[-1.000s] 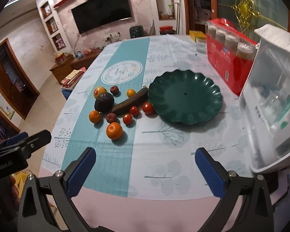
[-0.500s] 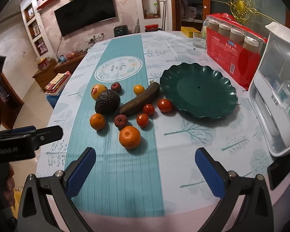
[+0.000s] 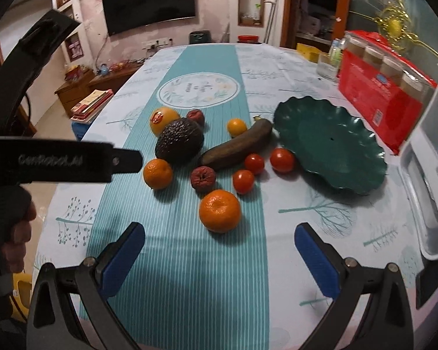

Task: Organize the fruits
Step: 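Grasp the orange with the left tool while the right tool grasps another orange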

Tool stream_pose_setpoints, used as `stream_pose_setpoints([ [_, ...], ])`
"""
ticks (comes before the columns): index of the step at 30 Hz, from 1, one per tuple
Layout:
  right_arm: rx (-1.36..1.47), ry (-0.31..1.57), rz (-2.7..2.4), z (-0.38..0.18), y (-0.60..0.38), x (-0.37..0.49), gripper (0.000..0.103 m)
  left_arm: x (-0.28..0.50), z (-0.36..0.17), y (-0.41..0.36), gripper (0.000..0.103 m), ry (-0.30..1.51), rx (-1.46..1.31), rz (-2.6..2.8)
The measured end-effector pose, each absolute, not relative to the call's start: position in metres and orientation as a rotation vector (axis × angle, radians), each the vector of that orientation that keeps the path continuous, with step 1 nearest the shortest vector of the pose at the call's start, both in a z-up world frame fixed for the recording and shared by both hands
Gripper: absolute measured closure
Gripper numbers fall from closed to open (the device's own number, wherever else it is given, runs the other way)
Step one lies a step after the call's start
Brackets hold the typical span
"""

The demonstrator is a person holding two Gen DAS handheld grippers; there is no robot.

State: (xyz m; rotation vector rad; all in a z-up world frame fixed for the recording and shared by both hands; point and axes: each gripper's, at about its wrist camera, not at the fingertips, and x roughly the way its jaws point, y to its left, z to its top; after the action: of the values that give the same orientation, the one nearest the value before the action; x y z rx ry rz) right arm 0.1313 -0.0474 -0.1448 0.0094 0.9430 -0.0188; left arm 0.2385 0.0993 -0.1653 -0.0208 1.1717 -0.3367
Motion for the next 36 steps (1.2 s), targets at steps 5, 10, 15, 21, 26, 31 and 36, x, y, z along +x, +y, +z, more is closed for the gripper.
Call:
stream_pose_setpoints([
  [5,-0.016,0.964,-0.006,-0.162,-0.049,0.143,0.0,0.249,-0.18,0.094,0.006,1.182,-0.033,-0.34],
  [10,-0.048,0.928,0.015,-0.176,-0.046,0.15,0.009,0.255,-0.194,0.089,0.006,1.144,-0.03,-0.329],
  [15,-0.084,0.943,0.044,-0.189,-0.038,0.156,0.022,0.262,-0.206,0.086,0.013,1.142,-0.051,-0.314],
  [21,-0.114,0.979,0.051,-0.199,-0.035,0.162,0.034,0.269,-0.219,0.079,0.037,1.184,-0.052,-0.326],
  [26,-0.127,1.01,0.036,-0.206,-0.037,0.166,0.055,0.268,-0.223,0.074,0.058,1.189,-0.05,-0.347],
  [31,-0.114,1.027,0.042,-0.205,-0.039,0.165,0.058,0.264,-0.223,0.068,0.067,1.184,-0.025,-0.369],
  [36,-0.098,1.041,0.042,-0.203,-0.036,0.159,0.058,0.26,-0.22,0.071,0.067,1.186,-0.02,-0.375],
])
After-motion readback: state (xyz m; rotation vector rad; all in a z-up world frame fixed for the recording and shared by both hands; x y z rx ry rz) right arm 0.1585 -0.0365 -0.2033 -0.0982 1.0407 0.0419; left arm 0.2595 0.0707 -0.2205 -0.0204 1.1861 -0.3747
